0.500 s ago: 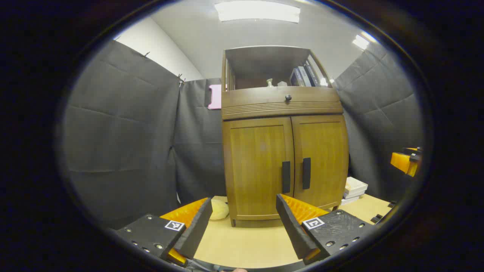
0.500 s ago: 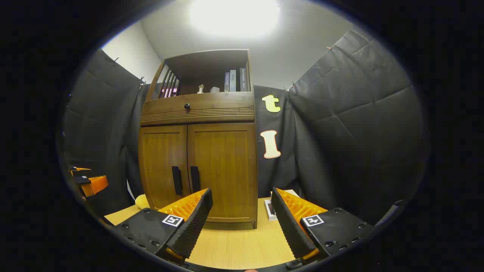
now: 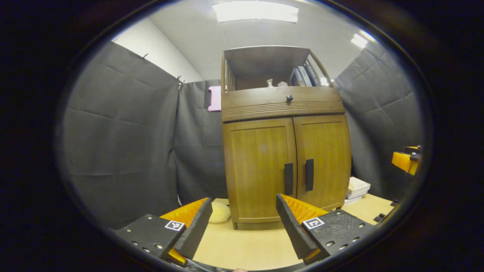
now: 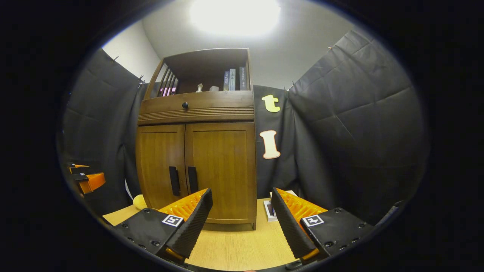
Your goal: Open the right door of the double-door shoe cabinet with the right hand, and open the left door with the left hand.
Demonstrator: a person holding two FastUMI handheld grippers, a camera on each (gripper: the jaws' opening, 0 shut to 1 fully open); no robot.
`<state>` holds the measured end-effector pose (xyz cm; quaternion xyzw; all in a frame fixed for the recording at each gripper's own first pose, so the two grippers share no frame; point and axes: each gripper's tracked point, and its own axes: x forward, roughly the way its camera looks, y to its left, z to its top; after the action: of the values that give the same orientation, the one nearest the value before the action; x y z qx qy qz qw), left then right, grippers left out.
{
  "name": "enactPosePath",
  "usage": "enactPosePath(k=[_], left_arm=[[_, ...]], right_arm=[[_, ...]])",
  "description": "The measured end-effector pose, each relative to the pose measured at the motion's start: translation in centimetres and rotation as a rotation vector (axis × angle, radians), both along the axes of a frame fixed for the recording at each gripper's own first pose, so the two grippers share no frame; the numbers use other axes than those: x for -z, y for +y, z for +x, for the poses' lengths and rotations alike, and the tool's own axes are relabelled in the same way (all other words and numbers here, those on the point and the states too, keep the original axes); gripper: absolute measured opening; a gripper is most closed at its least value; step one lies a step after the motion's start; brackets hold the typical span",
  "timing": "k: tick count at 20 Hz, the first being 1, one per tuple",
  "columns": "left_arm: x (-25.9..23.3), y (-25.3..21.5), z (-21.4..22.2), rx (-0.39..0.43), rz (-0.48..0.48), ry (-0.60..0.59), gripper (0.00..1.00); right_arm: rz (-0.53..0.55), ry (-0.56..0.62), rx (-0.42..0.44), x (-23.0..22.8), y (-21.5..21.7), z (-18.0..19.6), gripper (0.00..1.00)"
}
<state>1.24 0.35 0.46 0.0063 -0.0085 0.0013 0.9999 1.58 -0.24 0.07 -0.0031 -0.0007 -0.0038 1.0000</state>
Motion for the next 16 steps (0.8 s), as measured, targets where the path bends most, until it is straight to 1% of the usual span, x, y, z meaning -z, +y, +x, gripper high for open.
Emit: enactPosePath(k=[1, 2, 5, 6, 8, 10, 11, 12, 13, 14, 15, 16], left_arm=[[-0.1, 0.0, 0.0, -0.001, 0.000, -0.003, 0.97], [-0.1, 0.0, 0.1, 0.000, -0.002, -0.006, 1.00], [-0.1, 0.0, 0.1, -0.005, -0.004, -0.010, 1.00], [-0.1, 0.0, 0.0, -0.008, -0.003, -0.011, 0.97], [-0.1, 0.2, -0.2, -0.017, -0.004, -0.014, 0.97], [-0.1, 0.4, -0.4, -0.026, -0.009, -0.016, 0.97], [0.0, 0.5, -0.5, -0.032, -0.008, -0.014, 1.00], [0.1, 0.7, -0.6, -0.041, -0.006, -0.013, 1.00], [0.1, 0.9, -0.8, -0.048, -0.004, -0.012, 1.00], [0.1, 1.2, -0.9, -0.058, -0.002, -0.011, 0.97], [0.1, 1.4, -1.1, -0.066, -0.002, -0.009, 1.00], [0.1, 1.6, -1.3, -0.075, -0.002, -0.009, 1.00]], right_arm=[[-0.001, 0.002, 0.000, 0.1, 0.0, 0.2, 0.98], [0.000, 0.003, -0.003, 0.1, 0.0, 0.4, 0.96], [0.005, 0.007, -0.019, 0.3, 0.6, 1.1, 0.98], [0.004, 0.010, -0.026, 0.3, 0.8, 1.4, 0.98], [-0.002, 0.009, -0.032, 0.3, 1.3, 2.2, 0.99], [-0.004, 0.010, -0.052, 0.3, 2.2, 3.4, 0.98], [-0.003, 0.009, -0.065, 0.3, 2.8, 4.1, 0.96], [-0.002, 0.004, -0.078, 0.2, 3.4, 4.7, 0.99], [-0.001, -0.002, -0.088, 0.0, 3.9, 5.5, 0.99], [0.003, -0.009, -0.099, -0.3, 4.4, 6.2, 0.98], [0.009, -0.017, -0.114, -0.4, 5.1, 7.0, 0.96], [0.014, -0.023, -0.126, -0.6, 5.7, 7.7, 0.99]])
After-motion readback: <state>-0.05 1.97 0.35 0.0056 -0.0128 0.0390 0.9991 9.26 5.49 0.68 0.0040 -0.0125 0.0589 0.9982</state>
